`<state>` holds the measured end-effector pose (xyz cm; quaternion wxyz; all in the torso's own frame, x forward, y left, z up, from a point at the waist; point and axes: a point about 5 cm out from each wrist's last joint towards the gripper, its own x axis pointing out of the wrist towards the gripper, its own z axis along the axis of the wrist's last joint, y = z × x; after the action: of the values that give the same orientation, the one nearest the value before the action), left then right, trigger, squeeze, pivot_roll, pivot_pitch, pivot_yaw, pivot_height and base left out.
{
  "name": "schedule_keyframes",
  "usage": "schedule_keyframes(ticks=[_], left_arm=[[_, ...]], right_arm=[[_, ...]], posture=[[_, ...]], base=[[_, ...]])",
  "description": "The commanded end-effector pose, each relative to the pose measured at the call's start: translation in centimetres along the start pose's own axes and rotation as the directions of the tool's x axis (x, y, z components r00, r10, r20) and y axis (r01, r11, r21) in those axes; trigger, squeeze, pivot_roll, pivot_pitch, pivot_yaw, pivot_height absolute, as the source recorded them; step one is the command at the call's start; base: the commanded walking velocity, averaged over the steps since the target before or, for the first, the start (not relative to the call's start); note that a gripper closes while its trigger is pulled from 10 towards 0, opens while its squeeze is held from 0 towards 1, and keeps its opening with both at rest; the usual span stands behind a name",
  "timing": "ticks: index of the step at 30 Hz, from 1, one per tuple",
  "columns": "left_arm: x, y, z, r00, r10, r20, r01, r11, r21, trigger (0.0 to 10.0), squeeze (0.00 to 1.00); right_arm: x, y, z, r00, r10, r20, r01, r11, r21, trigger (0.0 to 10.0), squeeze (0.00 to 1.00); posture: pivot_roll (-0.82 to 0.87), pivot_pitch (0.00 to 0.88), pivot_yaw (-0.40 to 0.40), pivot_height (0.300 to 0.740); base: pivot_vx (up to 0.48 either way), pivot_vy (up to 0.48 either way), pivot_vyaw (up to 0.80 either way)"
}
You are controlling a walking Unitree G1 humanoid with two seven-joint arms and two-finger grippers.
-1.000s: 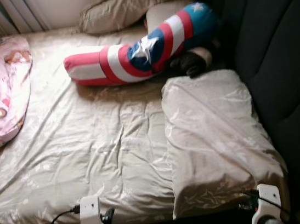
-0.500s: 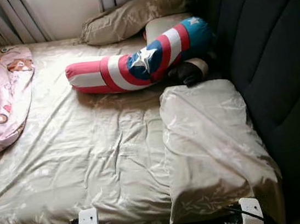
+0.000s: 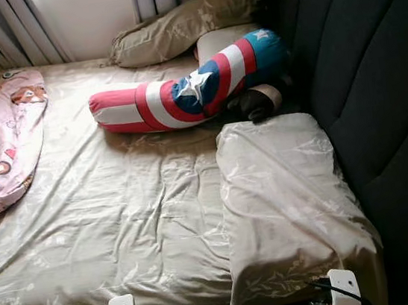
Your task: Clean up the room
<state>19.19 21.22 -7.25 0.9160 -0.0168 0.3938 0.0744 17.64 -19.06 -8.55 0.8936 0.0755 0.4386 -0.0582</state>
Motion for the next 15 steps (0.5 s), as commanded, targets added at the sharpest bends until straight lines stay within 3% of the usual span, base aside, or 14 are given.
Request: schedule_keyframes(ticks=[1, 4, 5, 6, 7, 12, 15], left_arm=[[-0.25, 0.31, -1.07, 0.999, 0.005, -0.049, -0.004, 1.0, 0.019, 10.0, 0.0], [-0.32, 0.4, -1.29, 0.998, 0.004, -0.058, -0.003, 1.0, 0.022, 10.0, 0.0], [-0.34, 0.38, -1.4, 0.998, -0.001, -0.064, 0.003, 1.0, 0.031, 10.0, 0.0], [-0.36, 0.35, -1.48, 0.998, -0.004, -0.068, 0.007, 0.999, 0.036, 10.0, 0.0], [-0.38, 0.32, -1.56, 0.997, -0.006, -0.071, 0.009, 0.999, 0.038, 10.0, 0.0], [-0.43, 0.37, -1.76, 0.997, -0.004, -0.08, 0.006, 1.0, 0.031, 10.0, 0.0], [-0.54, 0.88, -1.95, 0.996, 0.006, -0.087, -0.004, 1.0, 0.029, 10.0, 0.0]], right_arm=[[-0.1, 0.03, -0.61, 1.0, -0.004, -0.024, 0.004, 1.0, 0.001, 10.0, 1.0], [-0.11, 0.04, -0.7, 1.0, 0.0, -0.031, 0.0, 1.0, -0.006, 10.0, 1.0], [-0.11, 0.12, -0.81, 0.999, 0.01, -0.041, -0.011, 1.0, -0.023, 10.0, 0.95], [-0.12, 0.16, -0.85, 0.999, 0.015, -0.045, -0.017, 0.999, -0.043, 10.0, 0.72], [-0.12, 0.21, -0.9, 0.999, 0.02, -0.048, -0.022, 0.998, -0.059, 10.0, 0.0], [-0.12, 0.33, -0.93, 0.999, 0.02, -0.045, -0.022, 0.999, -0.049, 10.0, 0.0], [-0.1, 0.49, -0.9, 0.999, 0.023, -0.042, -0.025, 0.999, -0.047, 10.0, 0.0]], posture=[[0.02, 0.062, -0.003, 0.74], [0.02, 0.065, -0.003, 0.74], [0.02, 0.067, -0.003, 0.74], [0.02, 0.07, -0.005, 0.74], [0.03, 0.074, -0.007, 0.74], [0.03, 0.085, -0.01, 0.74], [0.03, 0.098, -0.01, 0.74]], base=[[0.0, 0.0, 0.0], [0.0, 0.0, 0.0], [0.0, 0.0, 0.0], [0.0, 0.0, 0.0], [0.0, 0.0, 0.0], [0.0, 0.0, 0.0], [0.0, 0.276, 0.0]])
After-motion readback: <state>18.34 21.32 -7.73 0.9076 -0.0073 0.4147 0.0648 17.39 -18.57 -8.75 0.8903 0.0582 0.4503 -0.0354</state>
